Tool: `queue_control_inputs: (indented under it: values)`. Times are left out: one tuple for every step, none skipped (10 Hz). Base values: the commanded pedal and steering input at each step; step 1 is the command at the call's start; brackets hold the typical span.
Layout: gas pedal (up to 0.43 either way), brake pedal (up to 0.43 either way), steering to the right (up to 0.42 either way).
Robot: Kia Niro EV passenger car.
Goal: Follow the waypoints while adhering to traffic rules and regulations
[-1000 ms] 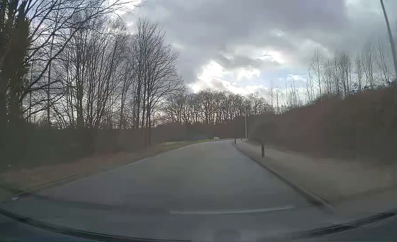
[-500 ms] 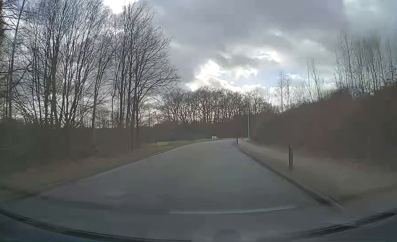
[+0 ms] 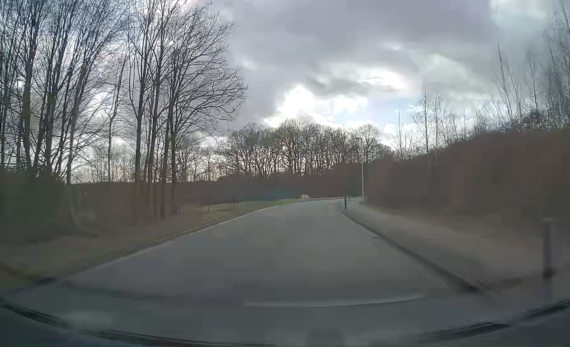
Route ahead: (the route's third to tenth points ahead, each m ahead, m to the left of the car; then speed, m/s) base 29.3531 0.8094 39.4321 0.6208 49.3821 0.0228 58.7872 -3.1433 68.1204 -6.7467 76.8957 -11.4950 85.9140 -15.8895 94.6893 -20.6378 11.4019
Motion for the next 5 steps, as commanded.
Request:
queue_control_inputs:
  values:
    - [0.138, 0.0, 0.005]
    - [0.118, 0.0, 0.005]
    - [0.11, 0.0, 0.005]
    - [0.11, 0.0, 0.005]
    - [0.118, 0.0, 0.005]
